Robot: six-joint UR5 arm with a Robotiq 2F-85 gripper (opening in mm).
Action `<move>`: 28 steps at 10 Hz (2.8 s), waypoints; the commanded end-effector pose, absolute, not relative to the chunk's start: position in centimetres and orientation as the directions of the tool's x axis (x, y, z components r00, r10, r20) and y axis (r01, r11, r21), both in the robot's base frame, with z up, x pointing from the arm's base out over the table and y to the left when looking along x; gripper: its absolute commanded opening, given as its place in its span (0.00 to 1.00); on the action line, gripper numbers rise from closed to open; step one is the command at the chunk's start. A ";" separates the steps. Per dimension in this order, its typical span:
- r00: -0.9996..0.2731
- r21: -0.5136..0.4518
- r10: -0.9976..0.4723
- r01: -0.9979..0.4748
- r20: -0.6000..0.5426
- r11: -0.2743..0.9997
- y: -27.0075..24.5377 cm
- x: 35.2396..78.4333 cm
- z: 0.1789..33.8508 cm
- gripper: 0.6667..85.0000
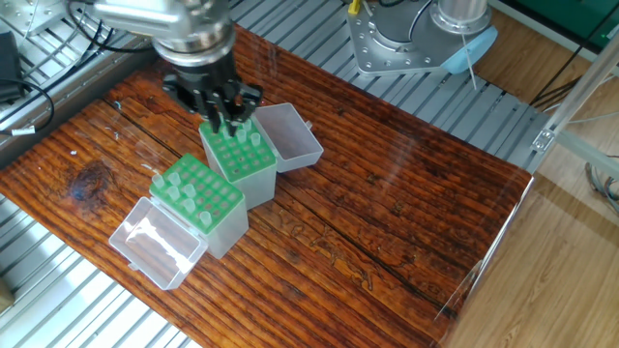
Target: Transfer all large pipette tips from one holder to another
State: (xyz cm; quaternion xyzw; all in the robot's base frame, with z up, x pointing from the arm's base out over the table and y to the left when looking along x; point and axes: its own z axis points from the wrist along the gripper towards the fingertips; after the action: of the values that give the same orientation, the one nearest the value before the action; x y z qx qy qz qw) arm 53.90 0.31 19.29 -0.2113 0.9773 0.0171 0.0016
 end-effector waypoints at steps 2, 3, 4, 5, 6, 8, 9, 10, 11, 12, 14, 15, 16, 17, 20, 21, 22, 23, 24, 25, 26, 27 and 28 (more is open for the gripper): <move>-0.901 -0.007 -0.432 -0.432 -0.035 0.902 -1.3 55.1 17.6 0.28; -0.898 -0.008 -0.439 -0.439 -0.036 0.898 -1.9 55.1 17.3 0.29; -0.894 -0.006 -0.446 -0.446 -0.037 0.895 -2.6 54.8 16.9 0.31; -0.895 0.002 -0.446 -0.446 -0.022 0.895 -3.1 54.2 16.7 0.36; -0.893 0.000 -0.450 -0.450 -0.019 0.893 -3.5 54.1 16.3 0.36; -0.895 0.010 -0.445 -0.445 -0.021 0.896 -3.5 53.3 15.4 0.37; -0.897 0.003 -0.442 -0.442 -0.014 0.897 -3.9 53.2 15.3 0.37; -0.898 0.006 -0.441 -0.441 -0.015 0.898 -3.8 53.2 15.3 0.37; -0.899 0.014 -0.438 -0.438 -0.021 0.899 -3.6 53.2 15.2 0.37; -0.902 0.021 -0.432 -0.432 -0.023 0.901 -3.3 53.2 15.3 0.37; -0.912 0.033 -0.409 -0.410 -0.031 0.911 -2.7 53.4 15.4 0.37; -0.919 0.042 -0.394 -0.395 -0.034 0.918 -2.3 53.5 15.4 0.37; -0.920 0.035 -0.391 -0.392 -0.036 0.919 -2.4 53.7 15.2 0.37; -0.921 0.036 -0.388 -0.389 -0.041 0.920 -2.3 53.8 14.9 0.37; -0.924 0.036 -0.379 -0.381 -0.041 0.924 -2.2 53.9 14.7 0.37; -0.924 0.027 -0.379 -0.381 -0.040 0.924 -2.4 54.0 14.6 0.37; -0.924 0.023 -0.380 -0.381 -0.040 0.924 -2.5 54.0 14.4 0.37; -0.925 0.023 -0.377 -0.378 -0.042 0.926 -2.4 53.9 14.1 0.37; -0.927 0.026 -0.372 -0.374 -0.038 0.927 -2.3 53.7 13.9 0.37; -0.929 0.032 -0.369 -0.369 -0.024 0.929 -2.2 53.2 13.9 0.36; -0.930 0.029 -0.368 -0.368 -0.009 0.929 -2.5 52.9 13.9 0.36; -0.929 0.020 -0.371 -0.371 -0.001 0.929 -2.8 52.7 13.9 0.35; -0.928 0.019 -0.373 -0.373 0.001 0.927 -2.9 52.7 13.9 0.35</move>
State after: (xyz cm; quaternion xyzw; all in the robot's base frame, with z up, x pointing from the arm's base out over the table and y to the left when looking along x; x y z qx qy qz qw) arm 53.01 -2.83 13.86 -0.1921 0.9813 0.0079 0.0021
